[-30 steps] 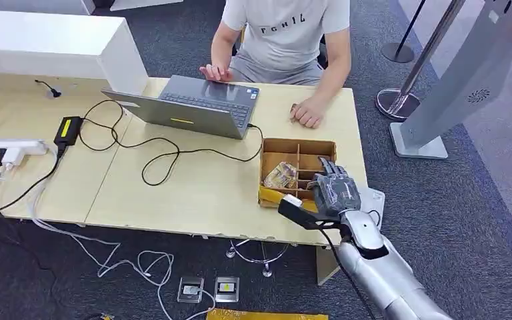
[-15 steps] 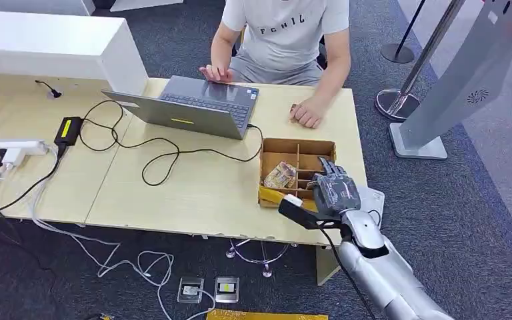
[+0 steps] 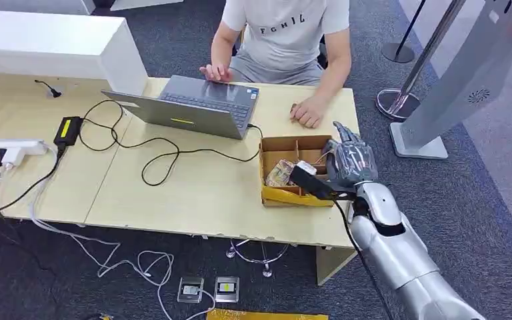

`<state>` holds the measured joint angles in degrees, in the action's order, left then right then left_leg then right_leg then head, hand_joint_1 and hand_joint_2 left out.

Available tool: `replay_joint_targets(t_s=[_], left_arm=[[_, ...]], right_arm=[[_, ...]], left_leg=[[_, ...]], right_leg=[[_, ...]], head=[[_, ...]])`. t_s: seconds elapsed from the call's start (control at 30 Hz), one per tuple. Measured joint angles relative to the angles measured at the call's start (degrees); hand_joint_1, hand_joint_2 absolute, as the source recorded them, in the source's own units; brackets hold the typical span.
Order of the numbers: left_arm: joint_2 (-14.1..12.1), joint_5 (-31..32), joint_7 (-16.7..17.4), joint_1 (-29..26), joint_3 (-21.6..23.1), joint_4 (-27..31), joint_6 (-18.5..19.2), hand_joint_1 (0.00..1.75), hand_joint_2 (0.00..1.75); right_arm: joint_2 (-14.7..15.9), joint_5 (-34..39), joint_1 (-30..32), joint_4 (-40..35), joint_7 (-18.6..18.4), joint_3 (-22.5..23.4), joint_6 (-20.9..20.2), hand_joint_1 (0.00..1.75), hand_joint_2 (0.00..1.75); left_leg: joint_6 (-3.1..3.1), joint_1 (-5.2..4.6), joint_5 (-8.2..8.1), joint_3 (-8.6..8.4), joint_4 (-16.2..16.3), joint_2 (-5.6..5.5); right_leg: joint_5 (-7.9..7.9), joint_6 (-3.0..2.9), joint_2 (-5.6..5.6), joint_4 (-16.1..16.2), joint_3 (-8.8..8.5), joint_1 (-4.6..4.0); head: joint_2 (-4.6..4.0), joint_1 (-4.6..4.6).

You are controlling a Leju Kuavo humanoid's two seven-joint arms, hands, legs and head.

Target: Pass the card to the sensor for recognition and then transmit it.

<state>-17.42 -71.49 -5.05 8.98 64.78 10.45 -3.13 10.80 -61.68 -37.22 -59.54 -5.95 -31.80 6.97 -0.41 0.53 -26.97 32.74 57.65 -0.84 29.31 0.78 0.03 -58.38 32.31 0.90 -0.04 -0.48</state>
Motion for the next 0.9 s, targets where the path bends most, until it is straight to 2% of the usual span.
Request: replay_joint_targets(t_s=[0.37,0.9], left_arm=[[0.0,-0.4,-0.1,0.0,0.0,0.0,-0.2,0.0,0.0],[0.2,-0.5,-0.1,0.0,0.0,0.0,-1.0,0.0,0.0]], right_arm=[[0.3,-0.7,-0.2,-5.9,0.6,1.7,-0.1,1.75,1.75],[-0.3,-2.6,-0.5,-5.6,2.7,2.7,3.1,1.75,1.75]], left_leg=[[0.0,0.0,0.0,0.0,0.0,0.0],[0.0,0.0,0.0,0.03,0.0,0.0]], right_leg=[[0.0,0.0,0.0,0.0,0.0,0.0],[0.0,0.0,0.0,0.0,0.0,0.0]], head=[[0.0,0.0],[0.0,0.0]])
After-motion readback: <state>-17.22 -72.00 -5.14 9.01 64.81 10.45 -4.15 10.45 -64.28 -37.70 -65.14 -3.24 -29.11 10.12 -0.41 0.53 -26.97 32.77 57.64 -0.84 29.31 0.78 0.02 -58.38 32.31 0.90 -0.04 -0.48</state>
